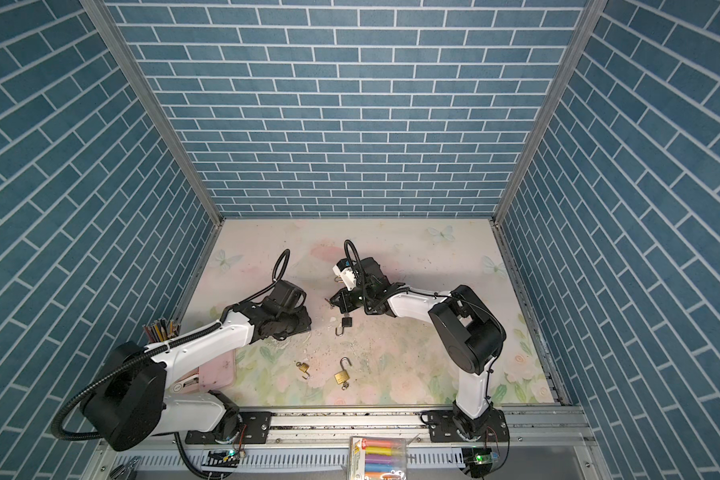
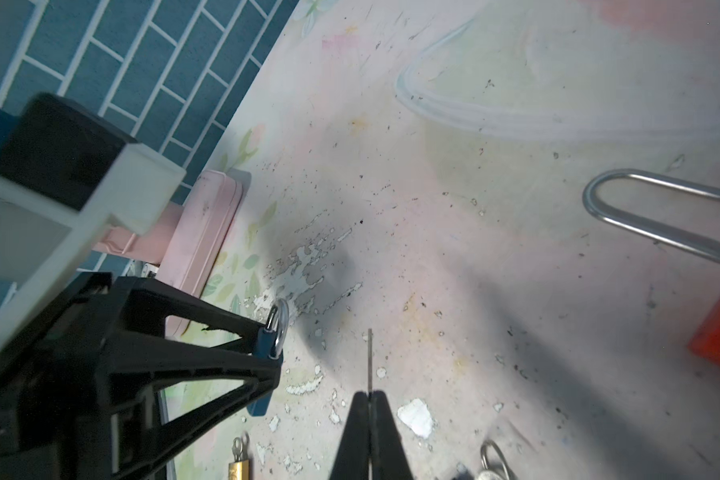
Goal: Lock with the key
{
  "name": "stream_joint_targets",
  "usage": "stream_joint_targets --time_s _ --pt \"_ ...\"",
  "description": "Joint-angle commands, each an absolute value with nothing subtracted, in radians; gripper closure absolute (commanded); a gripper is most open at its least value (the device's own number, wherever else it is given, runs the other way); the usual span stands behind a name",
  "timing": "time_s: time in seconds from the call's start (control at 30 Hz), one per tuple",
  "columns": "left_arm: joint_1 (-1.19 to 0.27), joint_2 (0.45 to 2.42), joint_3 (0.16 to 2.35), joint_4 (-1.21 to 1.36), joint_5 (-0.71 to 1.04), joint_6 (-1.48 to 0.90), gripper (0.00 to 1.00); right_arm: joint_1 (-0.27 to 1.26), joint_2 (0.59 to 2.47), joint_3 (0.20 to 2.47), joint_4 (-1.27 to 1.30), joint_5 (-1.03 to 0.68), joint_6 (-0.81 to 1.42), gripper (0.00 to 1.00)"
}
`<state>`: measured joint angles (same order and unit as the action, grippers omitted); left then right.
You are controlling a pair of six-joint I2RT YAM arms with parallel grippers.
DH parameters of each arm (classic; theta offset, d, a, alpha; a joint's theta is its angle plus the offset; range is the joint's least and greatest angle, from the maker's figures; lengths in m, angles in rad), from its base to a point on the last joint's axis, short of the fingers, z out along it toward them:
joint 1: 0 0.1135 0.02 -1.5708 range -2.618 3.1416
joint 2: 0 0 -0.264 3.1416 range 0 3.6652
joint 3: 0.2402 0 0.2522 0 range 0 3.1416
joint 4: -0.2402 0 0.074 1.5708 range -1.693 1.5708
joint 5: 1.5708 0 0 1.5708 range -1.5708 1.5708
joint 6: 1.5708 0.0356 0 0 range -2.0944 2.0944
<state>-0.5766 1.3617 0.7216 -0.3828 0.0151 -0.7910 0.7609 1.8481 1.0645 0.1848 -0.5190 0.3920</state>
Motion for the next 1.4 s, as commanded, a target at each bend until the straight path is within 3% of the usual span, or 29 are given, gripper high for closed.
stream_joint_targets --time_s 0.0,0.3,0.47,0.57,0.63,0.67,0.8,0.87,1.2,1.37 --pt "-0.581 1.4 0.711 -0.421 -0.046 -0.733 1.0 0.758 1.824 1.045 0.162 -0.517 0.361 1.0" --pt "-0.581 1.488 0.732 -0.414 -0.042 -0.688 1.0 0.759 1.836 1.032 0.167 -0.529 0.363 1.0" --pt "-0.581 1.474 0.731 -0.436 -0.076 -0.679 0.79 0.759 1.84 1.038 0.166 -0.539 0.362 1.0" --pt "-0.581 1.465 0.738 -0.44 -0.081 -0.664 0.71 0.759 1.851 1.048 0.146 -0.551 0.352 1.0" --pt "-0.581 1.454 0.745 -0.437 -0.076 -0.648 0.49 0.759 1.852 1.054 0.13 -0.555 0.346 1.0" --pt "-0.58 1.448 0.748 -0.433 -0.068 -0.635 0.45 0.759 1.851 1.053 0.128 -0.557 0.346 1.0" --pt "-0.58 1.408 0.759 -0.423 -0.054 -0.608 0.4 0.762 1.849 1.049 0.121 -0.572 0.357 1.0" --pt "-0.574 1.37 0.767 -0.424 -0.061 -0.596 0.31 0.766 1.852 1.052 0.109 -0.581 0.359 1.0" --pt "-0.397 1.057 0.726 -0.281 -0.18 -0.545 0.3 0.819 1.937 1.119 0.045 -0.72 0.282 1.0" --pt "-0.315 0.988 0.699 -0.247 -0.181 -0.566 0.3 0.848 2.022 1.223 -0.048 -0.701 0.241 1.0"
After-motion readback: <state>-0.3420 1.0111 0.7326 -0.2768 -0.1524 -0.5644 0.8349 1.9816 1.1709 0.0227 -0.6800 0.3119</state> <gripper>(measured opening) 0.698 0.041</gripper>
